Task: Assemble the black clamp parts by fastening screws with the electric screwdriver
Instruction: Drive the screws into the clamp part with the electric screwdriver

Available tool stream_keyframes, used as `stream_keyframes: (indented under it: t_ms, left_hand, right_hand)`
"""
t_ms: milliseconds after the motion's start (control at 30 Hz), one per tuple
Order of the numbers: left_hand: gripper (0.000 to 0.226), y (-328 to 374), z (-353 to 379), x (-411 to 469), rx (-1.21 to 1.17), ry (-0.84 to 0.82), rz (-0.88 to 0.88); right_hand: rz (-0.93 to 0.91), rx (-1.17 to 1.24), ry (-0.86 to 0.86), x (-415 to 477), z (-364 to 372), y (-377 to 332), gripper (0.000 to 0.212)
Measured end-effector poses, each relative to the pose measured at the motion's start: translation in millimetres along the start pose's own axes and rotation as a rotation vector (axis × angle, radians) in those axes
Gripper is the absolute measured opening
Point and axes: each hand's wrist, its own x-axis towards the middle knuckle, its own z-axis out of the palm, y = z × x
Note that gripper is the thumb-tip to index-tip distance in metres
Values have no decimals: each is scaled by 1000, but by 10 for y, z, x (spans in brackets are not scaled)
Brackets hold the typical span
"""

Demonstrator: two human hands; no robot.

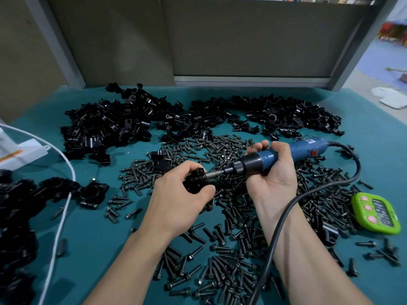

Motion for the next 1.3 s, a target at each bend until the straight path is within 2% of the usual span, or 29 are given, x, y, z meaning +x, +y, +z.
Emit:
stream_keyframes:
  t_ms: [200, 600, 833, 1033, 1067, 1133, 1233, 1300]
  left_hand:
    - [17, 4, 12, 9, -13, 0, -41]
    - [24, 7, 23, 14, -41, -9, -92]
    - [23, 42, 3, 13, -42, -50, -150]
    - [43, 109, -13, 36, -246, -91, -282]
    - [36, 115, -42, 56, -290, -64, -315]
    - [5, 87, -102, 113, -416, 39, -371]
    - [21, 54, -140, 136, -578, 155, -443]
    - [30, 62, -130, 133, -569, 176, -442]
  right_hand:
    - [-2, -26, -2, -17, 6, 33, 33]
    - [5, -41, 9, -17, 3, 62, 40]
    - [-11, -63, -21, -4, -2, 59, 28]
    - [-36, -138, -159, 3, 17, 46, 15]
    - [-22, -143, -152, -11, 3, 65, 14]
    - [24, -118, -133, -44, -23, 114, 11]
    - [75, -64, -123, -68, 6, 148, 8]
    - [83, -63, -132, -75, 44, 147, 9]
